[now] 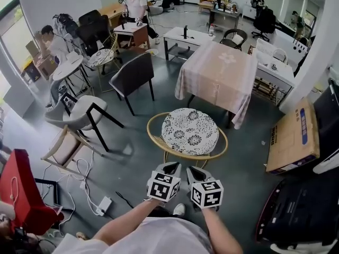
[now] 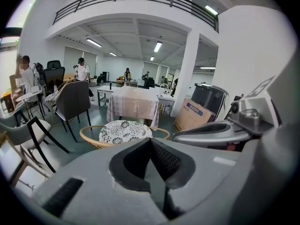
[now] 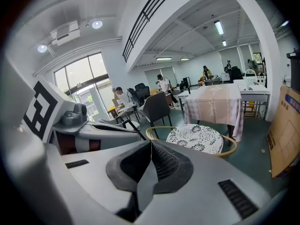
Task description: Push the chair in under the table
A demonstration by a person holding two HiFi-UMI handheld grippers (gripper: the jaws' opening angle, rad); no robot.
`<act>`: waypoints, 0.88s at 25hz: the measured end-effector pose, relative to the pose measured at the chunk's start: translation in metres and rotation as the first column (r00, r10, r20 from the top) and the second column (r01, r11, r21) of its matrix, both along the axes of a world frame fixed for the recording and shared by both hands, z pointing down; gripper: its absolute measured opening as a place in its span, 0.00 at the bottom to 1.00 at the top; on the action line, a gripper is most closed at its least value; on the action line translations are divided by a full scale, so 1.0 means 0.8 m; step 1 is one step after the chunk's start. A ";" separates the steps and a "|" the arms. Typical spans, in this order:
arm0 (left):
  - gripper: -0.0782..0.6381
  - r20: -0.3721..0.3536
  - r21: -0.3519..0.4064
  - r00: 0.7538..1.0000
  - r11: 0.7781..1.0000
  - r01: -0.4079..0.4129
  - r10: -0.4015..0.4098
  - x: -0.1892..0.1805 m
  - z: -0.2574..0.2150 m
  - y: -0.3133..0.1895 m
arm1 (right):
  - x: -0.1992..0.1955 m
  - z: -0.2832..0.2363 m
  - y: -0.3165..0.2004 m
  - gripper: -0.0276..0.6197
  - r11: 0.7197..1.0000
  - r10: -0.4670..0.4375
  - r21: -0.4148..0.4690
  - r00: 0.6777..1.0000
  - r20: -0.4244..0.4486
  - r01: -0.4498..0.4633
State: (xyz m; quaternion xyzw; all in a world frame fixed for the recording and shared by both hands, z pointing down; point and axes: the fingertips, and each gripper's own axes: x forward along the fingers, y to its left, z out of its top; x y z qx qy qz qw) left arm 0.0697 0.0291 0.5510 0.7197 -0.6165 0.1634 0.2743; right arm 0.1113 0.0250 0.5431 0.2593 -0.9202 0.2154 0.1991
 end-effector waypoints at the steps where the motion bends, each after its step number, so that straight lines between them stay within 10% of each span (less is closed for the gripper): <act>1: 0.12 0.001 0.000 1.000 1.000 -0.003 0.003 -0.002 0.000 -0.002 | -0.002 0.001 -0.002 0.05 1.000 0.001 0.000 1.000 -0.004 -0.001; 22: 0.12 0.087 -0.010 0.949 0.953 -0.304 0.304 -0.111 0.035 -0.060 | -0.081 0.051 -0.047 0.05 0.993 0.096 0.085 0.973 -0.211 -0.080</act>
